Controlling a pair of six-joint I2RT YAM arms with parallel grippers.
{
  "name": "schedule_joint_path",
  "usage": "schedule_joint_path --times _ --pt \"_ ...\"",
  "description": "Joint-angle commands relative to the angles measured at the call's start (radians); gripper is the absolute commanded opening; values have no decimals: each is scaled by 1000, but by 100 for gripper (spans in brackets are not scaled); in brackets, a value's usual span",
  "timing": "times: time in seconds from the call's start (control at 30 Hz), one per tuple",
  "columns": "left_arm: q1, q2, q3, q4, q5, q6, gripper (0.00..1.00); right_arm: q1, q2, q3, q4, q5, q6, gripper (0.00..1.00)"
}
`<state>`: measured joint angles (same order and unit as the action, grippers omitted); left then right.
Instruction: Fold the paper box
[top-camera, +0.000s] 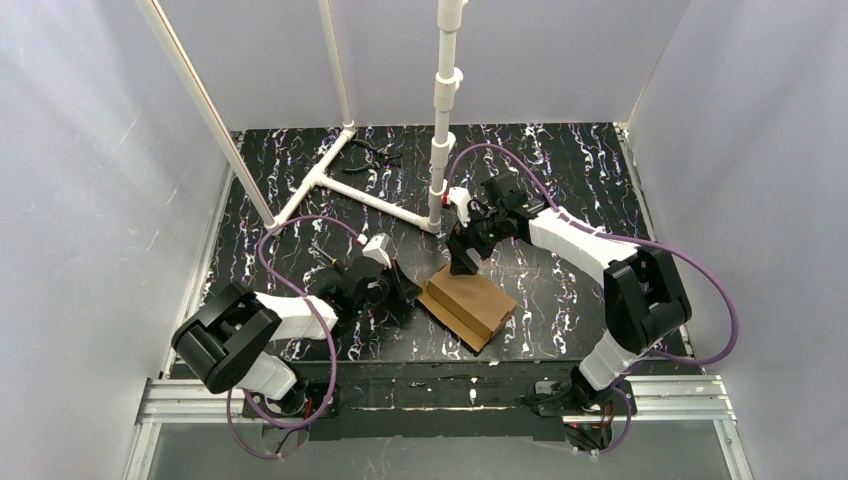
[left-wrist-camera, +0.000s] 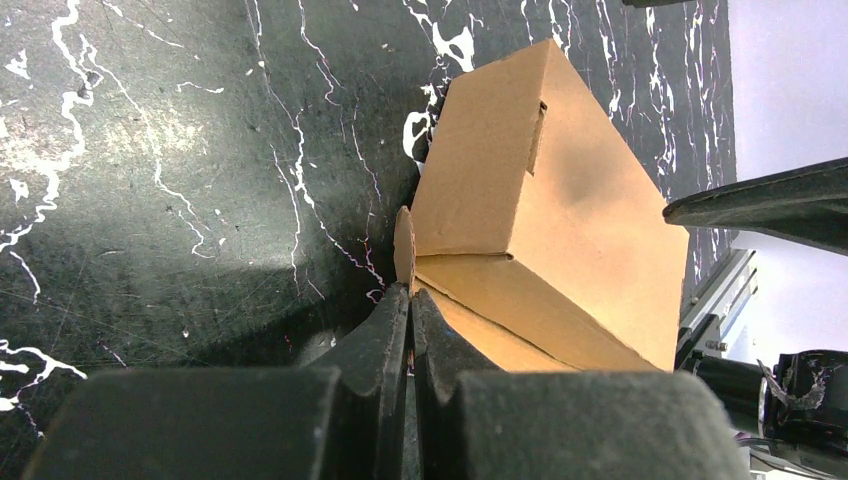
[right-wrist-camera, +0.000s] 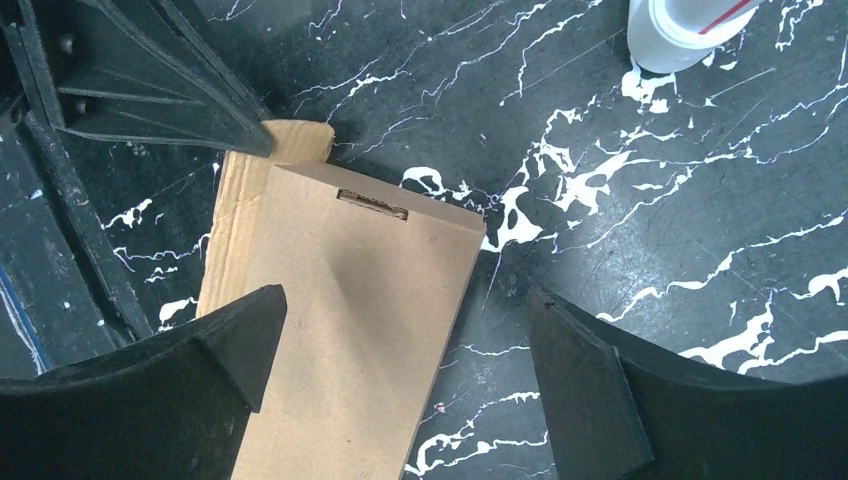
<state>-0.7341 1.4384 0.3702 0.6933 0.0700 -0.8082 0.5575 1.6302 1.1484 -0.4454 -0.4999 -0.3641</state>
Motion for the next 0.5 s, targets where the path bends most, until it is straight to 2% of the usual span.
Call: schedule_joint_path --times 0.0,0.27,0.37,0.47 --pt "6 4 19 15 2 22 0 7 -26 -5 14 -20 -15 98" --pt "6 1 14 17 -20 -1 0 75 -118 -45 -48 -42 -173 98" --pt "6 1 8 18 -25 -2 0 137 -142 -53 -49 50 -190 98" --pt "4 -4 4 20 -29 -3 0 199 -145 -53 -24 180 -165 89"
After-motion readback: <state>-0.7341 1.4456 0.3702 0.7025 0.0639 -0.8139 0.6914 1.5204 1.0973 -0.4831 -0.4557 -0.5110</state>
